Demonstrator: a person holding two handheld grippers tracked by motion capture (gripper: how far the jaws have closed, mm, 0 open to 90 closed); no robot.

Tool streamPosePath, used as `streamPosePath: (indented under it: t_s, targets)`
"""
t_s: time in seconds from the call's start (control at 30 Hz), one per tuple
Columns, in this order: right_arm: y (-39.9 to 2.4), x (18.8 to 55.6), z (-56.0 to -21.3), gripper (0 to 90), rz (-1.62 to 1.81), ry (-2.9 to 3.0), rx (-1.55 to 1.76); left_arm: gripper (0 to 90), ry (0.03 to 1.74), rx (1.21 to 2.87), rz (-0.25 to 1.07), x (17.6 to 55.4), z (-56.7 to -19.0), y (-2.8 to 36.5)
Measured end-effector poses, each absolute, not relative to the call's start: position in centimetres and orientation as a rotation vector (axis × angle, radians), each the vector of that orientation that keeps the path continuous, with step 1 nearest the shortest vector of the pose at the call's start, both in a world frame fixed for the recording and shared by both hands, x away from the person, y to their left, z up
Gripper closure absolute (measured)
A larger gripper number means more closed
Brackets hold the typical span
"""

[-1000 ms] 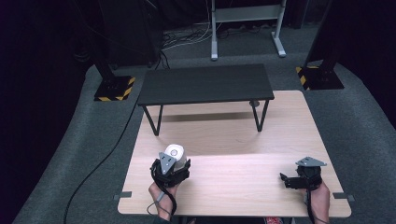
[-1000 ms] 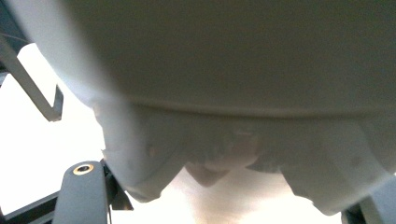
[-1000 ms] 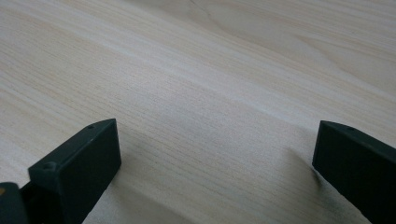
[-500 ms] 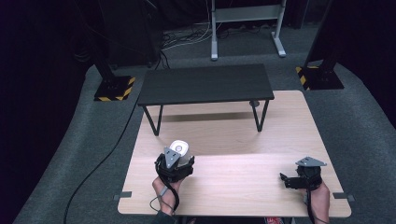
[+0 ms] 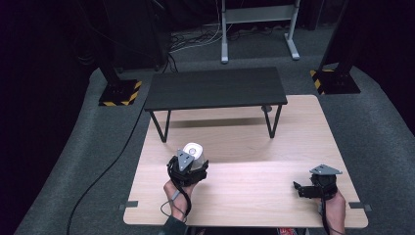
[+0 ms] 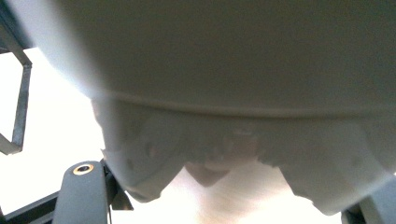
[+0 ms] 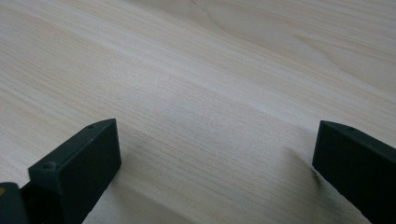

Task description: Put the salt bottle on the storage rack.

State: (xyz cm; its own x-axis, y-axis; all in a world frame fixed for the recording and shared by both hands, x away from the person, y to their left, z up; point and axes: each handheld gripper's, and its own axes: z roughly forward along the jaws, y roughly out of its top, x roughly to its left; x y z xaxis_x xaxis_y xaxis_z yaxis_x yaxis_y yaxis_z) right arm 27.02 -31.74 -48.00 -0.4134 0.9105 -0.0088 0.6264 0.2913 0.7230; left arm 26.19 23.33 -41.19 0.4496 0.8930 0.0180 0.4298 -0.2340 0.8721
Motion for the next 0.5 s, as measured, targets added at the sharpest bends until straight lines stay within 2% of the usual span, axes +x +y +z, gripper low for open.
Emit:
streamPosePath:
  t_s: [0.5]
  targets:
    - [-31.8,27.0,-48.0,0.0,0.911,2.145,1.377,29.9,1.092,1.843,0.647,27.4,-40.4,23.2]
